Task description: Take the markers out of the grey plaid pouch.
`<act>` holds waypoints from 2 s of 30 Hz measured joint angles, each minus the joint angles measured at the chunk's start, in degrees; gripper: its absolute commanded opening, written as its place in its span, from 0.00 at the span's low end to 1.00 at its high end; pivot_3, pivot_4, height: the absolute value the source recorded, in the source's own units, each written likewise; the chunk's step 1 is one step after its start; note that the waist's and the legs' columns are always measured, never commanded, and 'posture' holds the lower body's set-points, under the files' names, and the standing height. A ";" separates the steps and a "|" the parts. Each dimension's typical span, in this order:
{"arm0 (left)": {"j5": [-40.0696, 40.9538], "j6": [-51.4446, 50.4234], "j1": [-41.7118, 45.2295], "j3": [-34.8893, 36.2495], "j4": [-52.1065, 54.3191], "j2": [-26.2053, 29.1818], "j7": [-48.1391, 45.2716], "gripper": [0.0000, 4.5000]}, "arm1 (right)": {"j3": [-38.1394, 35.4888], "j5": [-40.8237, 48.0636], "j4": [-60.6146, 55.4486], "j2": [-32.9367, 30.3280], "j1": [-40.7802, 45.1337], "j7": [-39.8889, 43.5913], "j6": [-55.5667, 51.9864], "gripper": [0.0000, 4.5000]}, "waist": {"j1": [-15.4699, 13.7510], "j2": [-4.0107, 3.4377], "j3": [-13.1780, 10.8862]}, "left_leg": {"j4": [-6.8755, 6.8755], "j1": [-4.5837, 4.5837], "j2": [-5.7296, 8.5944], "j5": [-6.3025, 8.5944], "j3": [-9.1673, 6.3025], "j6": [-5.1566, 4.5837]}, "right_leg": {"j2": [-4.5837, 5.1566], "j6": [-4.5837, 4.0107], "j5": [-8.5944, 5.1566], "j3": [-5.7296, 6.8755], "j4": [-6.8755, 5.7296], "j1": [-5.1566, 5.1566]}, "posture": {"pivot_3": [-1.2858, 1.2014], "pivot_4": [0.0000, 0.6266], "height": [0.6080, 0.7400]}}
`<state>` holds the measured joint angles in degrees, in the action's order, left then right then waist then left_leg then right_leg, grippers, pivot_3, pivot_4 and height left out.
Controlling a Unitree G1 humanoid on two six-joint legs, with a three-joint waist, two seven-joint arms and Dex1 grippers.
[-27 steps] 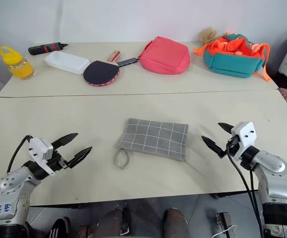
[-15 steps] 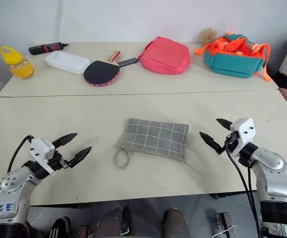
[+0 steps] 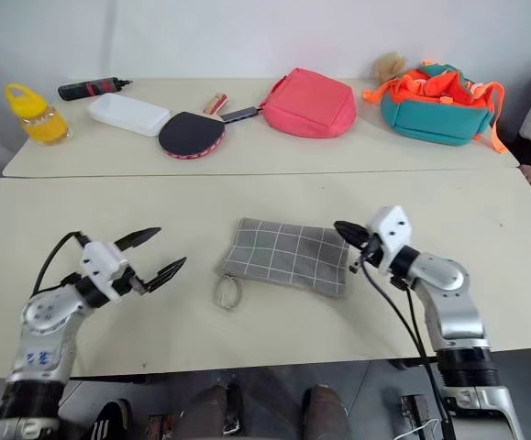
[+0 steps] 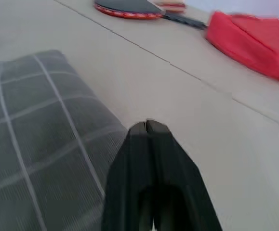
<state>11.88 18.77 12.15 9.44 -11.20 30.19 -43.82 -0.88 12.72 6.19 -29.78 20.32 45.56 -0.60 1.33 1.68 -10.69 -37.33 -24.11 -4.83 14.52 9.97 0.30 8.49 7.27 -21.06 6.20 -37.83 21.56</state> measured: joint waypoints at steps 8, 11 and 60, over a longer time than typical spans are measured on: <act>-6.43 12.07 10.61 -7.10 -13.26 -0.30 -2.13 0.90 | 3.03 -7.15 5.71 -1.01 0.36 -1.58 5.03 0.00 | 0.50 -0.01 0.00 | 0.06 0.02 -0.04 -0.03 0.06 0.05 | -0.05 0.03 0.01 0.04 -0.01 0.04 | 0.52 0.24 1.00; -7.73 16.03 12.74 -9.29 -18.01 -0.47 -3.58 0.90 | 3.51 -8.30 5.78 -1.24 0.29 -1.42 6.86 0.00 | 0.40 -0.01 0.00 | 0.03 0.01 -0.04 -0.04 0.07 0.06 | -0.05 0.03 0.01 0.04 -0.02 0.04 | 0.52 0.24 1.00; -10.65 -5.58 12.86 -11.83 -1.04 -5.14 9.29 0.00 | 14.94 -11.75 -17.51 -7.17 6.77 8.50 4.27 0.76 | 0.17 -0.02 0.00 | -0.16 -0.06 -0.04 -0.04 -0.08 0.00 | -0.03 0.07 0.02 0.05 -0.11 0.02 | 0.52 0.24 1.00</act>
<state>1.23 13.19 25.00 -2.39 -12.24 25.05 -34.54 14.05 0.98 -11.32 -36.95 27.09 54.06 3.67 1.50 1.66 -10.69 -37.49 -24.17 -4.87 14.47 9.89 0.30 8.46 7.33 -21.04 6.25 -37.94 21.57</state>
